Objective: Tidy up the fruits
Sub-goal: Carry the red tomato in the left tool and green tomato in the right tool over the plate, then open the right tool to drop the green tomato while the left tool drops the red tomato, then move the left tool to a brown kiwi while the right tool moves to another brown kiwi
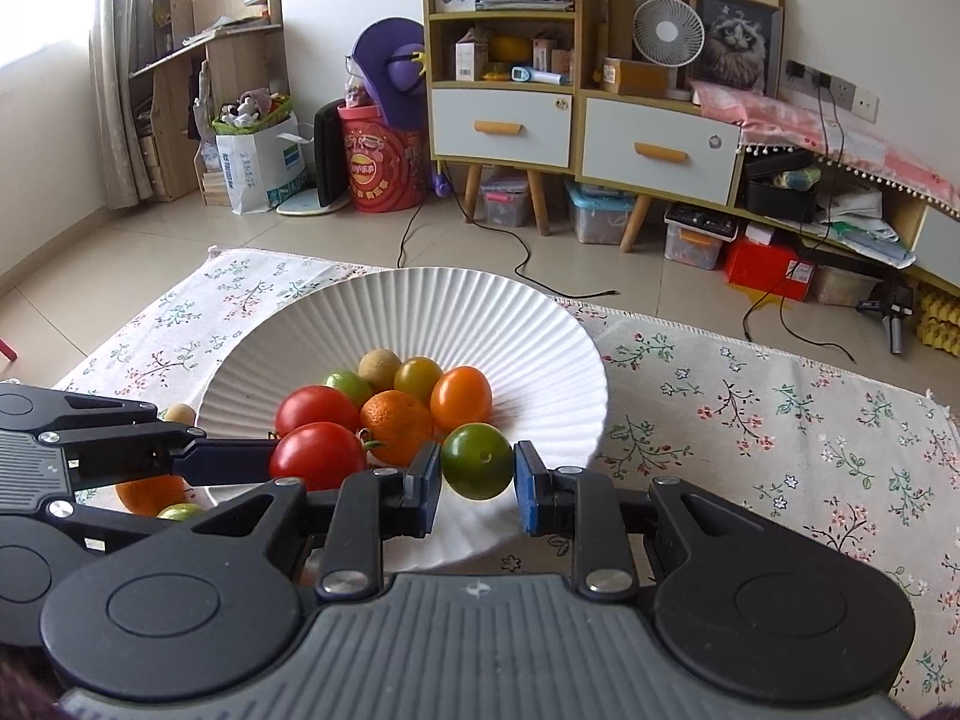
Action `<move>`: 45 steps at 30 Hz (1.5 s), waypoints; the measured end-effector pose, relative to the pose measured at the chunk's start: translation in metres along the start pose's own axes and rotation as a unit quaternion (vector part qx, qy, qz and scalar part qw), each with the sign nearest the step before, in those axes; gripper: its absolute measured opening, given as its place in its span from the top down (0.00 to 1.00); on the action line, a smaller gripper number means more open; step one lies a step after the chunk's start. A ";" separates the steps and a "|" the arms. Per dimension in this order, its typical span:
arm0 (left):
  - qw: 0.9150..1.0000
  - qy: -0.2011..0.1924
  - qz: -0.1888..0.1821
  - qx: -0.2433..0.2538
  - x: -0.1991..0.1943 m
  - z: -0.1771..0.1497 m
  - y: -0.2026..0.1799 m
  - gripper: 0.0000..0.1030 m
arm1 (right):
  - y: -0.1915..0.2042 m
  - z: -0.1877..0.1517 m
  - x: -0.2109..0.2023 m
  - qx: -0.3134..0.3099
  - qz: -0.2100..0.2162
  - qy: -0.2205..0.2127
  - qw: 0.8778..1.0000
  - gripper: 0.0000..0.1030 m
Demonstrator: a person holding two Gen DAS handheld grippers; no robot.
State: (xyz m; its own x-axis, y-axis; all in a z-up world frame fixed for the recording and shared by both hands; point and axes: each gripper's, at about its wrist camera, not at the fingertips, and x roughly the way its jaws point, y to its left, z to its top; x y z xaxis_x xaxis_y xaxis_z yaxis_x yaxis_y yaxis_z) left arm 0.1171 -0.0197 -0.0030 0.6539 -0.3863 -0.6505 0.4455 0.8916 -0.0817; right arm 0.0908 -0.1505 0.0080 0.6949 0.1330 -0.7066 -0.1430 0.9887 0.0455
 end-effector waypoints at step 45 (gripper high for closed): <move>0.999 -0.014 0.030 -0.007 -0.061 -0.012 0.025 0.27 | 0.001 -0.014 -0.049 0.042 -0.026 -0.010 0.999 0.45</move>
State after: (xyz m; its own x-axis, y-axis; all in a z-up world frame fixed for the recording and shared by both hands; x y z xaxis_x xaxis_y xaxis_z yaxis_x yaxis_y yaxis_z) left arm 0.0810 0.0291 0.0252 0.6969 -0.3382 -0.6324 0.3959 0.9167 -0.0539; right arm 0.0468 -0.1568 0.0324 0.7135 0.0820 -0.6958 -0.0472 0.9965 0.0690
